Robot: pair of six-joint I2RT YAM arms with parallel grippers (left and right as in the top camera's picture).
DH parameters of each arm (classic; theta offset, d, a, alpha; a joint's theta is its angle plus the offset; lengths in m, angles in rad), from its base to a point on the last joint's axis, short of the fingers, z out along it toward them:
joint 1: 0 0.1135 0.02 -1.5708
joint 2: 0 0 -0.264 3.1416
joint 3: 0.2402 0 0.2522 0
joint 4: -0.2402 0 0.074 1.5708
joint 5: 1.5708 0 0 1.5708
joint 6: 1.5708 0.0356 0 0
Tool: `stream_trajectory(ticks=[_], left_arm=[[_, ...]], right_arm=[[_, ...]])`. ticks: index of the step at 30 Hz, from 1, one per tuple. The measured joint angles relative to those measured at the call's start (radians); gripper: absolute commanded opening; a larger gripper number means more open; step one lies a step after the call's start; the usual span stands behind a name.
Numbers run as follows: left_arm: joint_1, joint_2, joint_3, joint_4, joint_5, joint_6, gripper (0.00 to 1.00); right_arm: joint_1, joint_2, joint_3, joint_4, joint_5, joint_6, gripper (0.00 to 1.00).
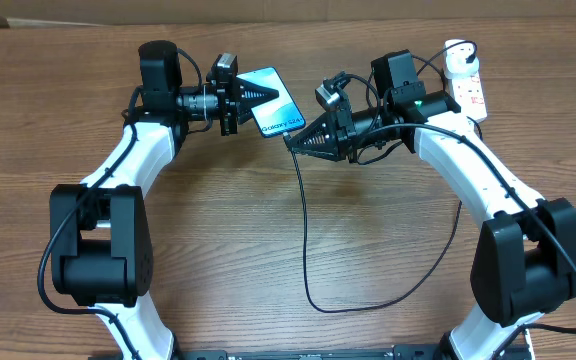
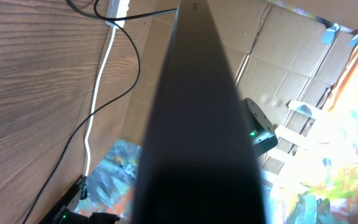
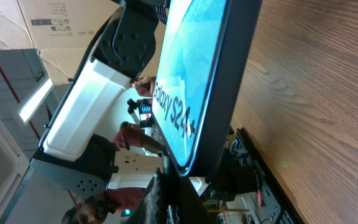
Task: Plug charger to phone and switch on socket
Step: 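Push the connector into the phone's bottom port with the right gripper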
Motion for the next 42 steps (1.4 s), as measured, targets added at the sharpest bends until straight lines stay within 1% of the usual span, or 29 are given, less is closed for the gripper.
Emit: stream_trajectory(ticks=[28,42], left_arm=[[0.000,0.000,0.000,0.000,0.002,0.023,0.04],[0.000,0.000,0.000,0.000,0.019,0.042,0.04]], right_arm=[[0.000,0.000,0.000,0.000,0.000,0.069,0.04],[0.000,0.000,0.000,0.000,0.000,0.074,0.04]])
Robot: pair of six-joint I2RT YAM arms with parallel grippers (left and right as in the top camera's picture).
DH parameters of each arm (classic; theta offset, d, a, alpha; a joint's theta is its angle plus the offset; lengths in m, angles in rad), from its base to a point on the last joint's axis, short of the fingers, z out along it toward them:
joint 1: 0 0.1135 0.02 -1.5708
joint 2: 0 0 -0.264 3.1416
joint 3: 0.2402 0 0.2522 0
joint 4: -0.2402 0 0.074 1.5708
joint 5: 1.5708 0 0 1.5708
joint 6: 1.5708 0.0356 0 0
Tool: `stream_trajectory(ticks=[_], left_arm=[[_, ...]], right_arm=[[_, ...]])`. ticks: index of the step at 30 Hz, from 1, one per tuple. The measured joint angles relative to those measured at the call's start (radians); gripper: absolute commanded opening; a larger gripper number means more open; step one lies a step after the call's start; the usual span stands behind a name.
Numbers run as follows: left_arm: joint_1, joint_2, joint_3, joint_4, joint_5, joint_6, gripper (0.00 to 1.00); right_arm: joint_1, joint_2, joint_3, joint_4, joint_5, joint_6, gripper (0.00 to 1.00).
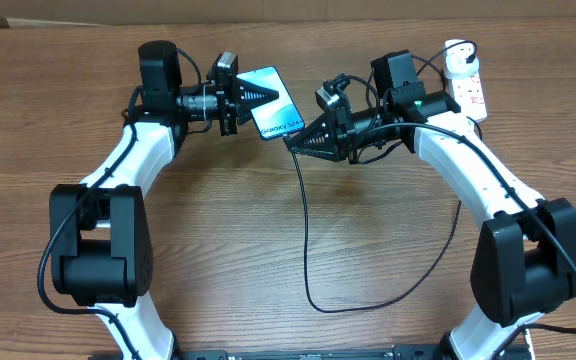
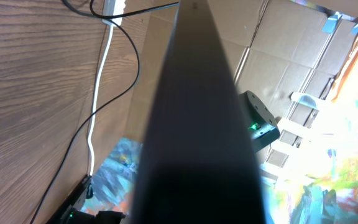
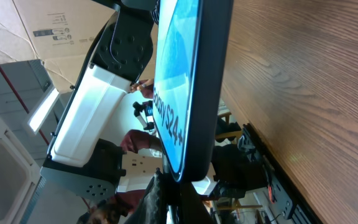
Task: Plug charger to phone and switch on socket
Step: 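Push the connector into the phone's bottom port with the right gripper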
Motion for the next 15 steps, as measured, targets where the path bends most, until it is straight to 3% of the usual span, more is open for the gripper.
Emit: stream_trajectory(ticks=[15], left_arm=[[0.000,0.000,0.000,-0.029,0.004,0.004,0.04]], right_arm=[[0.000,0.000,0.000,-0.001,0.000,0.000,0.04]])
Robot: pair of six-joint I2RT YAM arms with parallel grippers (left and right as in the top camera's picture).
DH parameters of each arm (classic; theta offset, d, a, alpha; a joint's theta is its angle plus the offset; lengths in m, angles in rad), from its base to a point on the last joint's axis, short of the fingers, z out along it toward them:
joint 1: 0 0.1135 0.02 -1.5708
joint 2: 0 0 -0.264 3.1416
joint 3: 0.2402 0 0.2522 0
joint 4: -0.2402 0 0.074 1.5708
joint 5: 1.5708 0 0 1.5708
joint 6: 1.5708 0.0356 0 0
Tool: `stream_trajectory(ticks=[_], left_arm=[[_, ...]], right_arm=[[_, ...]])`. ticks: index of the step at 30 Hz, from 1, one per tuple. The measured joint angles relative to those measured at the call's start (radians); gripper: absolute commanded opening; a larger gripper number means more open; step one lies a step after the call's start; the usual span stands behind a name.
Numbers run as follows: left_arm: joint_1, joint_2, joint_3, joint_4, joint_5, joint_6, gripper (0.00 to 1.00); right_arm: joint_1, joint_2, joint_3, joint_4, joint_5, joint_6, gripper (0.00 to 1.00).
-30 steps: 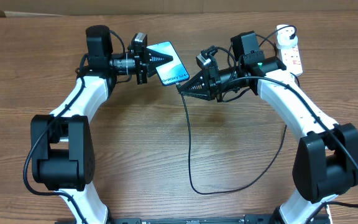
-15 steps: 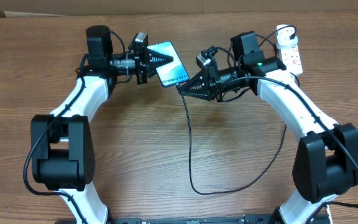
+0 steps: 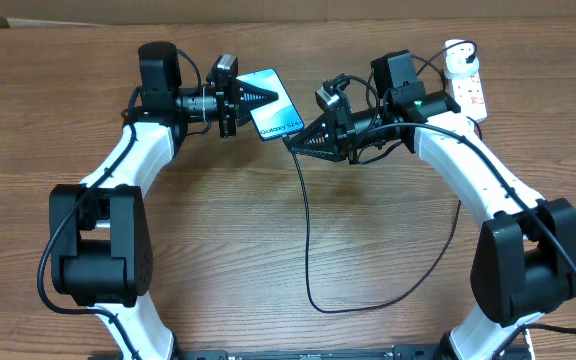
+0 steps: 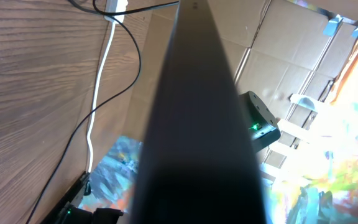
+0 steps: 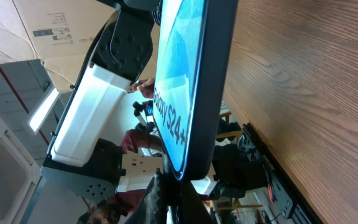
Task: Plug charger to phone and switch on socket
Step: 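Push the connector into the phone's bottom port with the right gripper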
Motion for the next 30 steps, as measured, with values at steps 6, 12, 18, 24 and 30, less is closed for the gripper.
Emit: stream_trajectory(ticks=[6,12,18,24,30], left_arm=[[0.000,0.000,0.000,-0.001,-0.001,0.002,0.04],[0.000,0.000,0.000,0.000,-0.002,0.003,0.04],[0.000,0.000,0.000,0.000,-0.003,0.003,0.04],[-0.002,0.000,0.000,0.000,-0.004,0.007,0.04],[-0.002,0.000,0.000,0.000,-0.007,0.006,0.05]], right_arm=[[0.000,0.000,0.000,0.000,0.007,0.014,0.04],[0.000,0.000,0.000,0.000,0.008,0.026,0.04],[0.000,0.000,0.000,0.000,0.008,0.042,0.04],[0.000,0.000,0.000,0.003,0.008,0.059,0.04],[0.000,0.000,0.000,0.016,0.010,0.074,0.04]])
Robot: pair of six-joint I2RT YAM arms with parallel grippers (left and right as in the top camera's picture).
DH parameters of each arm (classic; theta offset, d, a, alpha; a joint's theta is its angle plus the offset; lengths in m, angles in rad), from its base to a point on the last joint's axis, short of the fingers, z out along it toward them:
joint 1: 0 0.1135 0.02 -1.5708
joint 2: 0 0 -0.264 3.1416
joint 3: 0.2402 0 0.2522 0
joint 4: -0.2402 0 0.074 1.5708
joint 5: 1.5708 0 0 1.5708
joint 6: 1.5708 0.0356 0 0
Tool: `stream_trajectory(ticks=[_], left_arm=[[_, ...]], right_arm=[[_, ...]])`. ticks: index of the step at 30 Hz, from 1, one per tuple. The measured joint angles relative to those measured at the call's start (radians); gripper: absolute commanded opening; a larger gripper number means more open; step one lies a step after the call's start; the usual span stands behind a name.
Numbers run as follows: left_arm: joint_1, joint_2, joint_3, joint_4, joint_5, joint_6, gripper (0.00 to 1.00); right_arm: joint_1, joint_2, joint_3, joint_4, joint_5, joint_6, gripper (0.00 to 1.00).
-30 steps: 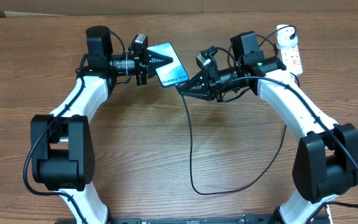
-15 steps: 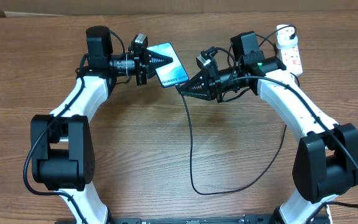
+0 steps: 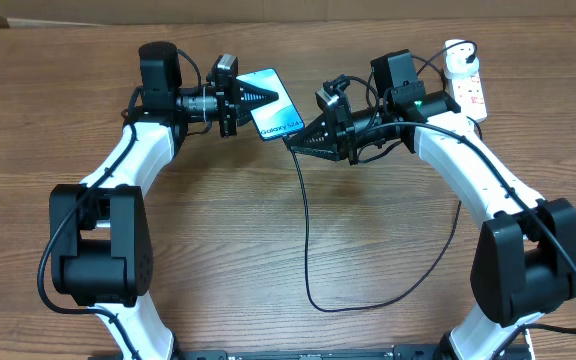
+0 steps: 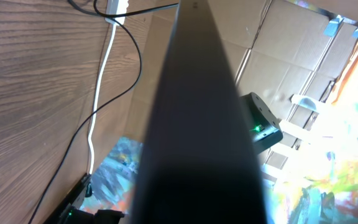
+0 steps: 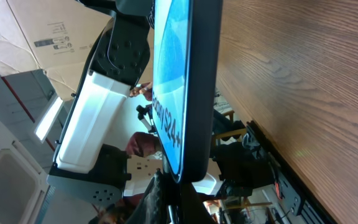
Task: Plug charger to phone and switch on socket
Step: 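Push the connector into the phone's bottom port with the right gripper, then open the right gripper and withdraw it from the plugged connector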
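A phone (image 3: 276, 108) with a blue "Galaxy S24+" screen is held above the table, with my left gripper (image 3: 258, 97) shut on its upper end. In the left wrist view its dark edge (image 4: 197, 124) fills the middle. My right gripper (image 3: 293, 141) is shut on the charger plug, pressed to the phone's lower end (image 5: 182, 162). The fingers hide whether the plug is seated. The black cable (image 3: 305, 230) hangs from the plug and loops over the table. A white socket strip (image 3: 465, 85) lies at the far right.
The wooden table (image 3: 218, 230) stretches wide in front of both arms. The cable's loop lies near the front middle and runs back up to the right (image 3: 456, 215). Cardboard boxes stand beyond the table's far edge.
In the right wrist view the phone is seen a little more edge-on, with less of its screen showing. In the overhead view neither arm has visibly shifted.
From the oldest moment my left gripper has held the phone and my right gripper has held the plug at its lower end. Across the moments the phone turned steadily more edge-on to the right wrist camera, while both arms stayed almost still.
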Motion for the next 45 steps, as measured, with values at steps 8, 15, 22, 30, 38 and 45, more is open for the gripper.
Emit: stream_trajectory(ticks=[8,15,22,30,38,45], left_arm=[[-0.006,0.000,0.000,0.000,-0.006,0.000,0.04],[-0.006,0.000,0.000,0.000,-0.010,0.000,0.04],[-0.008,0.000,0.000,-0.001,-0.007,0.000,0.04],[-0.039,0.000,0.000,-0.001,0.016,0.000,0.04],[-0.038,0.000,0.000,0.000,0.018,0.000,0.04],[-0.025,0.000,0.000,0.000,0.008,0.000,0.04]], right_arm=[[0.000,0.000,-0.001,0.026,0.001,0.031,0.04],[0.000,0.000,-0.001,0.028,0.006,0.046,0.04],[0.000,0.000,-0.001,0.034,0.019,0.060,0.38],[0.000,0.000,-0.003,0.034,0.043,0.056,0.59],[-0.001,0.000,-0.003,0.032,0.062,0.056,0.64],[-0.022,0.000,-0.003,0.025,0.082,0.056,0.70]])
